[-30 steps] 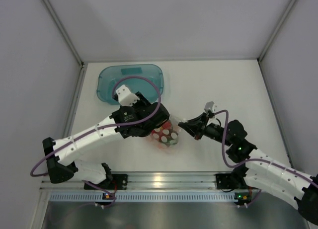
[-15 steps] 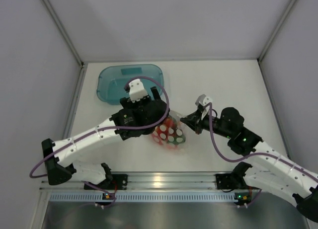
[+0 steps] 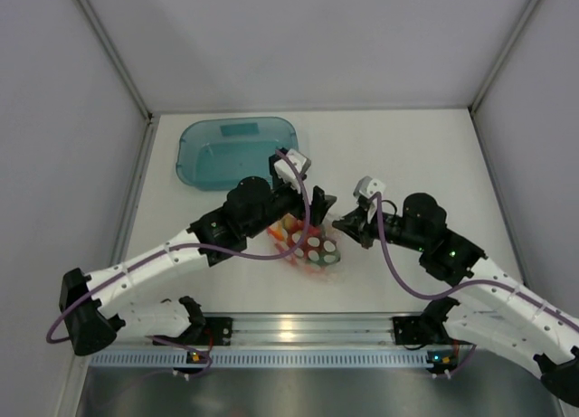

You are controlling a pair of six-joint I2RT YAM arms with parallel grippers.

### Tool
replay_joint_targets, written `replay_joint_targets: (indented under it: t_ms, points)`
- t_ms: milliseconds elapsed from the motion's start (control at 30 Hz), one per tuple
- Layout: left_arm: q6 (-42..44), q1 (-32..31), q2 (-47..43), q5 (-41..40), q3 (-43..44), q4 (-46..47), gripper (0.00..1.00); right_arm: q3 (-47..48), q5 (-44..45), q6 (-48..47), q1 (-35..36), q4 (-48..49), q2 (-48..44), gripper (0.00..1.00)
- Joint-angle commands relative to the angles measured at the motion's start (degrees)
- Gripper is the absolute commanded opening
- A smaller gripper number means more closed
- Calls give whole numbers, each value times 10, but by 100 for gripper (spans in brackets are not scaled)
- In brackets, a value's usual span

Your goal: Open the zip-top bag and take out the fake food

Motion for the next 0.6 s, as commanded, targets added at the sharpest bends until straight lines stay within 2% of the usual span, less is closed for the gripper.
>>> replay_joint_targets:
  t_ms: [0,33,100,133,367,500,567]
  points:
    - [106,15,-16,211,-1,88,98,30,-35,-13,10,6,-14,0]
    - [116,16,-19,272,-1,87,98,30,-43,-13,10,5,-16,0]
    - [147,19,-22,331,-1,87,98,30,-51,-15,10,4,-22,0]
    - [156,20,-21,394,3,76,98,31,-56,-16,10,4,-23,0]
    - [230,53,24,566,74,-56,92,29,-88,-23,10,0,-30,0]
    - [234,98,40,664,82,-67,88,28,-102,-26,10,4,-31,0]
    - [233,109,53,688,93,-71,82,29,-102,-27,10,3,-30,0]
